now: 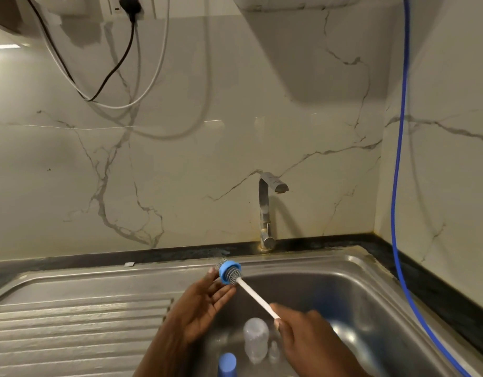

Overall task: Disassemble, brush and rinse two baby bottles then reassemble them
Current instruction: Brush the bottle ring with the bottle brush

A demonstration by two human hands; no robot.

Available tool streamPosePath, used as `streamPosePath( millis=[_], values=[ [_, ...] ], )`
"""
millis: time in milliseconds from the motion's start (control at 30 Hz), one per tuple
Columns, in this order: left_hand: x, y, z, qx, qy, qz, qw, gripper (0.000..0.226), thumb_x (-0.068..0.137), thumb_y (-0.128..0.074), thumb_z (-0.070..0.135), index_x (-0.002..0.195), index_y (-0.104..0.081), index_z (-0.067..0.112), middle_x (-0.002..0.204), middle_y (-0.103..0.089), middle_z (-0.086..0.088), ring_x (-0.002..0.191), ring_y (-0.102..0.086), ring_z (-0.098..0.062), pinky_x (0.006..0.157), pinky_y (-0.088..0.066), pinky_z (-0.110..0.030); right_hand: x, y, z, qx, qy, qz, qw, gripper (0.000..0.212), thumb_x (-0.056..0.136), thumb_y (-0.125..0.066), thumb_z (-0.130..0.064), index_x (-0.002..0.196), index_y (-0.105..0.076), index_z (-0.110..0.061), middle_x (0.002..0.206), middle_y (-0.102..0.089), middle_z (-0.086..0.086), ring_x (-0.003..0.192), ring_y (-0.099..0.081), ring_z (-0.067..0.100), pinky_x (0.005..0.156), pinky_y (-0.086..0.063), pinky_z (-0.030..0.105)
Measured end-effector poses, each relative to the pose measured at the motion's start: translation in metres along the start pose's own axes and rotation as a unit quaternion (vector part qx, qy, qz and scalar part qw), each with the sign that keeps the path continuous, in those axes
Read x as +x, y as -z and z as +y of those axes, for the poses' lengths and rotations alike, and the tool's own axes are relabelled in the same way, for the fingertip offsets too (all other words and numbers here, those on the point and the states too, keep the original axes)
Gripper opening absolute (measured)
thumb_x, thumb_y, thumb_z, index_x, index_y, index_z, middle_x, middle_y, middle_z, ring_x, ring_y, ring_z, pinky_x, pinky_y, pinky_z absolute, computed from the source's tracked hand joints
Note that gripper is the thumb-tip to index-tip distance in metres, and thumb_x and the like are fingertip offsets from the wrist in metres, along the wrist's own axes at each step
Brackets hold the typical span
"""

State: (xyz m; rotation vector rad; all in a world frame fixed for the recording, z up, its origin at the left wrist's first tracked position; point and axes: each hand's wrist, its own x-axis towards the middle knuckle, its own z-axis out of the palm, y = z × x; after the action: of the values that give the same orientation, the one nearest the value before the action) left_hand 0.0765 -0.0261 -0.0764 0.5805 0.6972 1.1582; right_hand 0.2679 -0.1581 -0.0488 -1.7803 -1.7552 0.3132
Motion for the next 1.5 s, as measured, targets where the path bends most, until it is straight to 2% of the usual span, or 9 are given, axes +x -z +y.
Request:
streamPosePath(
  millis=[267,400,500,600,800,967,1133,1333,1500],
  values=[
    [-0.009,0.008,0.005,-0.071,0.023,-0.107,0.992,0.070,0.073,-0.084,0.016,0.132,-0.055,-0.007,0.134,-0.055,-0.032,0.116,-0.062,-0.041,0.095,-0.053,-0.047,0.002,-0.012,-0.002,0.267,-0.007,-0.199,0.943,0.027,0.102,-0.046,-0.034,0.123,-0.063,-0.032,0.071,-0.060,-0.013,0.068,-0.054,0.002,0.067,-0.041,0.018],
    [-0.005,0.017,0.005,-0.063,-0.046,-0.260,0.963,0.060,0.104,-0.044,0.038,0.152,-0.021,0.011,0.159,-0.025,-0.018,0.149,-0.023,-0.031,0.122,-0.018,-0.046,0.006,-0.014,0.019,0.353,-0.005,-0.296,0.887,0.030,0.094,-0.056,-0.044,0.121,-0.064,-0.034,0.081,-0.067,-0.020,0.069,-0.059,-0.005,0.071,-0.045,0.018],
    [-0.008,0.010,0.007,-0.016,0.017,-0.150,0.988,0.091,0.067,-0.090,0.030,0.142,-0.048,0.001,0.139,-0.053,-0.026,0.123,-0.057,-0.042,0.097,-0.051,-0.054,0.015,-0.029,0.034,0.335,0.010,-0.282,0.899,0.060,0.075,-0.067,-0.069,0.129,-0.059,-0.044,0.094,-0.070,-0.013,0.081,-0.064,-0.003,0.088,-0.050,0.038],
    [-0.003,0.007,0.000,0.099,-0.020,-0.023,0.995,0.059,0.080,-0.070,0.018,0.134,-0.052,0.000,0.108,-0.069,-0.026,0.093,-0.069,-0.034,0.081,-0.060,-0.043,0.014,-0.006,0.013,0.105,0.019,-0.049,0.993,0.033,0.099,-0.039,-0.052,0.129,-0.052,-0.048,0.117,-0.061,-0.005,0.106,-0.056,0.006,0.094,-0.039,0.023],
    [-0.008,-0.014,-0.002,0.111,0.040,0.018,0.993,0.048,0.087,-0.061,0.037,0.119,-0.058,0.001,0.108,-0.070,-0.029,0.097,-0.071,-0.036,0.082,-0.060,-0.041,0.009,-0.011,0.016,-0.051,0.048,-0.024,0.997,0.029,0.100,-0.036,-0.037,0.128,-0.043,-0.039,0.096,-0.054,0.001,0.104,-0.060,0.024,0.068,-0.037,0.021],
    [-0.010,0.001,0.003,0.006,0.045,-0.053,0.998,0.062,0.078,-0.075,0.018,0.132,-0.053,-0.001,0.123,-0.061,-0.033,0.113,-0.063,-0.044,0.087,-0.055,-0.049,0.006,-0.014,0.009,0.132,0.056,-0.157,0.977,0.027,0.100,-0.041,-0.037,0.118,-0.060,-0.031,0.082,-0.059,-0.011,0.077,-0.057,0.005,0.070,-0.044,0.020],
    [-0.015,0.006,0.009,-0.126,0.024,-0.241,0.962,0.074,0.080,-0.082,0.020,0.142,-0.046,0.001,0.150,-0.040,-0.025,0.137,-0.043,-0.039,0.106,-0.046,-0.051,0.003,-0.004,0.015,0.427,-0.052,-0.280,0.858,0.030,0.090,-0.055,-0.031,0.106,-0.077,-0.018,0.063,-0.058,0.003,0.047,-0.048,0.008,0.049,-0.040,0.020],
    [-0.003,0.005,0.000,0.113,-0.009,-0.005,0.994,0.054,0.083,-0.064,0.022,0.132,-0.054,0.001,0.103,-0.071,-0.024,0.091,-0.070,-0.031,0.082,-0.058,-0.040,0.011,-0.015,0.016,0.109,0.010,-0.063,0.992,0.036,0.102,-0.036,-0.045,0.134,-0.049,-0.040,0.122,-0.063,-0.008,0.114,-0.059,0.011,0.097,-0.041,0.024],
    [-0.008,-0.006,0.001,0.126,0.038,0.008,0.991,0.049,0.087,-0.061,0.036,0.119,-0.058,-0.001,0.106,-0.070,-0.029,0.091,-0.072,-0.033,0.079,-0.061,-0.039,0.003,-0.010,0.007,-0.027,0.031,-0.048,0.998,0.032,0.098,-0.034,-0.038,0.127,-0.047,-0.034,0.107,-0.064,0.000,0.103,-0.061,0.018,0.084,-0.044,0.024]
  ],
)
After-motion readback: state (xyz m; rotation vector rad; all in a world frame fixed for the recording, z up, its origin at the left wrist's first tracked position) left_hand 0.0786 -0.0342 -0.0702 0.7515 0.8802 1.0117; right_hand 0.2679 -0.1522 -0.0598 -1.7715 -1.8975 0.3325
